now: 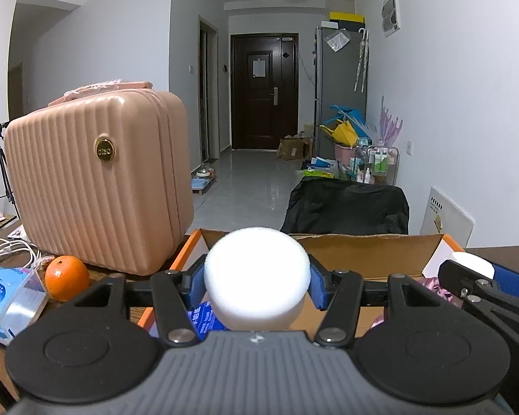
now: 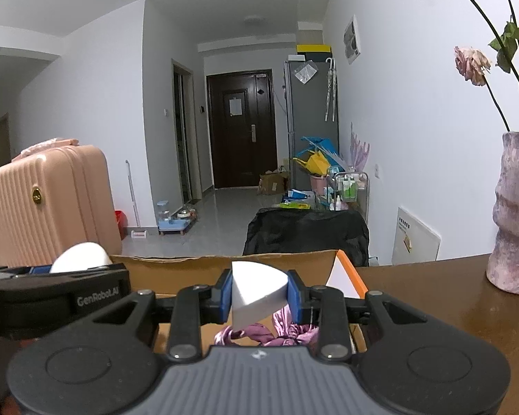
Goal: Organize soft objects
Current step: 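Open both tools to drop the puff and triangular sponge into the box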
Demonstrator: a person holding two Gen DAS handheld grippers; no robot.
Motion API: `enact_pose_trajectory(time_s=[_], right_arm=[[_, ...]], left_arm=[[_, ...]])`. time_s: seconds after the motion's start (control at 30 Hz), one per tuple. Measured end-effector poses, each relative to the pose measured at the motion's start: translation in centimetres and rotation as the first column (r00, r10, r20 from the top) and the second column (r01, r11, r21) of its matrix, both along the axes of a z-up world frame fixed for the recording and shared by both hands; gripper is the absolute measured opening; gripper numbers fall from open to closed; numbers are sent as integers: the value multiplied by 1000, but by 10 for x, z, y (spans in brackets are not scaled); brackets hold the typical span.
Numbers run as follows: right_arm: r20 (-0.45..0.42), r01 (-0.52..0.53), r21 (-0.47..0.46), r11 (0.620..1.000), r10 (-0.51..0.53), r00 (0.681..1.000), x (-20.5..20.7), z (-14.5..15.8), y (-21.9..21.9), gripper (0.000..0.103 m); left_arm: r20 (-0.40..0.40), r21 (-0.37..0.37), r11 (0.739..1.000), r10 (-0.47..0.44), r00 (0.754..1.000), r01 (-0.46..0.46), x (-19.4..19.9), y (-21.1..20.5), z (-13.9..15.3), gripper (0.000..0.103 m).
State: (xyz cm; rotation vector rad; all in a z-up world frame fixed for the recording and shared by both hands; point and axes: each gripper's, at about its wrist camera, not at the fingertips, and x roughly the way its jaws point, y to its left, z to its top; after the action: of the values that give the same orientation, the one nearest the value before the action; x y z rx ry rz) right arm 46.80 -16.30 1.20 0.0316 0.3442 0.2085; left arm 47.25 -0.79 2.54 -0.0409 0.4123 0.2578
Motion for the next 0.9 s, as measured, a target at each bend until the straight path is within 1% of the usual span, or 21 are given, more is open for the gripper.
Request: enact_pose_trajectory(time_s=[0.07, 0.13, 0.17, 0.2, 0.23, 0.27, 0.3, 0.33, 0.37, 0.4, 0.43, 0.47, 0.5, 0.57, 0.7, 0.9], right_arm=[[-4, 3, 0, 1000, -3, 1000, 0, -1, -1, 33], [-13, 6, 3, 1000, -6, 1000, 2, -2, -2, 37], [-17, 9, 5, 1000, -9, 1000, 1, -3, -2, 37], [-19, 14, 8, 1000, -13, 1000, 1, -4, -3, 37], [-21, 16, 8, 1000, -16, 1000, 2, -4, -4, 39], [-24, 18, 11, 1000, -18, 1000, 2, -4, -5, 45], [-25, 20, 15, 1000, -20, 999, 3, -3, -6, 50], [-24, 25, 21, 999, -25, 999, 3, -4, -7, 62], [-20, 32, 26, 999, -32, 999, 2, -3, -8, 71], [-17, 38, 28, 999, -37, 999, 1, -3, -9, 74], [-15, 40, 31, 999, -40, 999, 1, -3, -10, 81], [-16, 41, 37, 998, -40, 999, 1, -3, -10, 85], [-18, 42, 43, 998, -41, 999, 2, -4, -12, 91], [-17, 53, 43, 998, -52, 999, 2, -4, -12, 102], [-19, 63, 50, 997, -63, 998, 3, -5, -14, 103], [-24, 67, 56, 996, -66, 998, 3, -4, -16, 103]], left_arm=[[0, -2, 1000, -3, 1000, 3, 1, 0, -1, 58], [2, 1, 1000, -1, 1000, 1, 0, 1, -1, 62], [2, 2, 1000, -2, 1000, 2, 0, 1, -1, 69], [3, 2, 1000, 0, 1000, 0, 0, 1, -1, 73], [7, 7, 1000, 4, 1000, -4, 0, 1, -1, 74], [8, 11, 1000, 6, 1000, -6, 0, 0, -2, 77], [8, 12, 1000, 9, 1000, -9, -1, 0, -2, 85], [9, 9, 1000, 17, 1000, -17, -1, 1, -2, 87], [12, 12, 1000, 28, 1000, -28, -1, 1, -2, 88], [13, 22, 999, 39, 999, -40, -1, 1, -3, 90], [9, 29, 998, 49, 999, -50, 0, 1, -4, 93], [4, 27, 998, 59, 998, -60, 0, 2, -4, 101], [2, 26, 997, 73, 997, -73, 0, 3, -5, 103], [4, 30, 995, 98, 995, -99, 0, 4, -5, 103], [-15, -4, 994, 107, 994, -107, 2, 10, -6, 103], [-17, -3, 994, 109, 994, -109, 1, 11, -7, 103]])
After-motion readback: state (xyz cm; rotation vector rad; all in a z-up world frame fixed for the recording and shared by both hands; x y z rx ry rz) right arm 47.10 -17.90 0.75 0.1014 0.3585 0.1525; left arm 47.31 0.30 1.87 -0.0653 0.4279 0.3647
